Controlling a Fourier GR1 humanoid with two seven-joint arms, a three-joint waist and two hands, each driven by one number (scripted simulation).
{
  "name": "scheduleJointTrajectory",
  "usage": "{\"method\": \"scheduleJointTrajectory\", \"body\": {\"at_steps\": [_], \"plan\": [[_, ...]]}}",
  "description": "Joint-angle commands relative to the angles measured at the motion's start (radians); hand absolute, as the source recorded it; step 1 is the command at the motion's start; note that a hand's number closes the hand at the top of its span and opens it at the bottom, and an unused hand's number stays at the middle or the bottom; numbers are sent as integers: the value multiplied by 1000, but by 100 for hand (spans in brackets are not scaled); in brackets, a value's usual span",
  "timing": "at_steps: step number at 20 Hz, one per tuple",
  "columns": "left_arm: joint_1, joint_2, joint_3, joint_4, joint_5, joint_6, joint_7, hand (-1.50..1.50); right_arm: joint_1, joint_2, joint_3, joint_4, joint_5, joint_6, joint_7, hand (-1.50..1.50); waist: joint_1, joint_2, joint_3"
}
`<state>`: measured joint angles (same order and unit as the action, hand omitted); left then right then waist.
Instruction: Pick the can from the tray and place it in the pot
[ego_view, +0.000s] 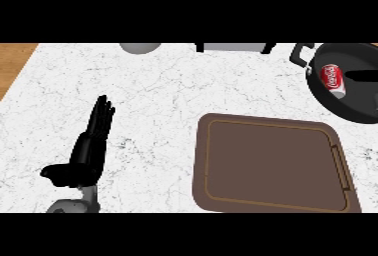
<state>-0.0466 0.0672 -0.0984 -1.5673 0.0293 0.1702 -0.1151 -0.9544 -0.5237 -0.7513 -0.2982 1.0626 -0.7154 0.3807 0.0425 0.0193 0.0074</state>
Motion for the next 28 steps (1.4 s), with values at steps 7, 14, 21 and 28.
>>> {"method": "scheduleJointTrajectory", "body": {"at_steps": [7,14,21,28], "plan": [[13,-19,-12,-7,-21,22,-5,0,104,8,-244,-142,-380,-102,-420,-150,-10,-1,-2],[17,-8,9,-7,-13,5,-14,0,204,7,-280,-167,-552,-57,-646,-150,-26,-12,-5],[62,-4,15,-42,5,-22,-6,0,268,-94,-250,-130,-653,19,-697,-150,-29,-15,-6],[43,-43,-5,34,-32,-2,-38,0,375,-86,-250,-183,-783,33,-786,-150,-37,-17,-7]]}}
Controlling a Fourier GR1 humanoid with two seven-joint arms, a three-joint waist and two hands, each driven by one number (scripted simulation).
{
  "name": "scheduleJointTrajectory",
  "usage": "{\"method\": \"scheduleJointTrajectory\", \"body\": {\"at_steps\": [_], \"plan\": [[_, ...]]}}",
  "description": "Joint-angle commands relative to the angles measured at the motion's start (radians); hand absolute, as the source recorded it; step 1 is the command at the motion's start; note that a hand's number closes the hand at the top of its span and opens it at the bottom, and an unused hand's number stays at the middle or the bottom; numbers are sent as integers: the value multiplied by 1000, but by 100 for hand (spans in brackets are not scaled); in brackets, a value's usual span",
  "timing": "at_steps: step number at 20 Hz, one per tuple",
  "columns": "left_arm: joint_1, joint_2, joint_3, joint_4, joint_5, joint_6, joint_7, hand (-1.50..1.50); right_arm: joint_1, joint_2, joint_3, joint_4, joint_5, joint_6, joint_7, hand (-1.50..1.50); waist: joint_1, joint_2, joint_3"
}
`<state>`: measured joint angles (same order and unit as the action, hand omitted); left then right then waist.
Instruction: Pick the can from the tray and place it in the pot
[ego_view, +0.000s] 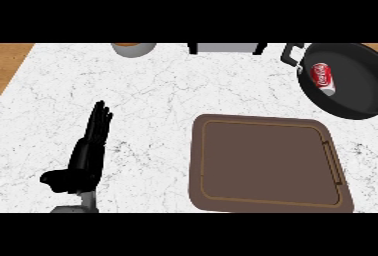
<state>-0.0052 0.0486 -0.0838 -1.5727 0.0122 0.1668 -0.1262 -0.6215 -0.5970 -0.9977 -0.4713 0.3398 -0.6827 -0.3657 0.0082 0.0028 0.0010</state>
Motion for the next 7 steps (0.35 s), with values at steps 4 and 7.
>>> {"method": "scheduleJointTrajectory", "body": {"at_steps": [4,7], "plan": [[-3,11,32,32,23,-29,-28,0,125,5,-55,-64,-151,-2,-104,-150,-8,-2,-1],[-63,35,70,38,30,-36,6,0,145,24,-12,-122,-178,-15,-49,-150,-12,-3,-1]]}}
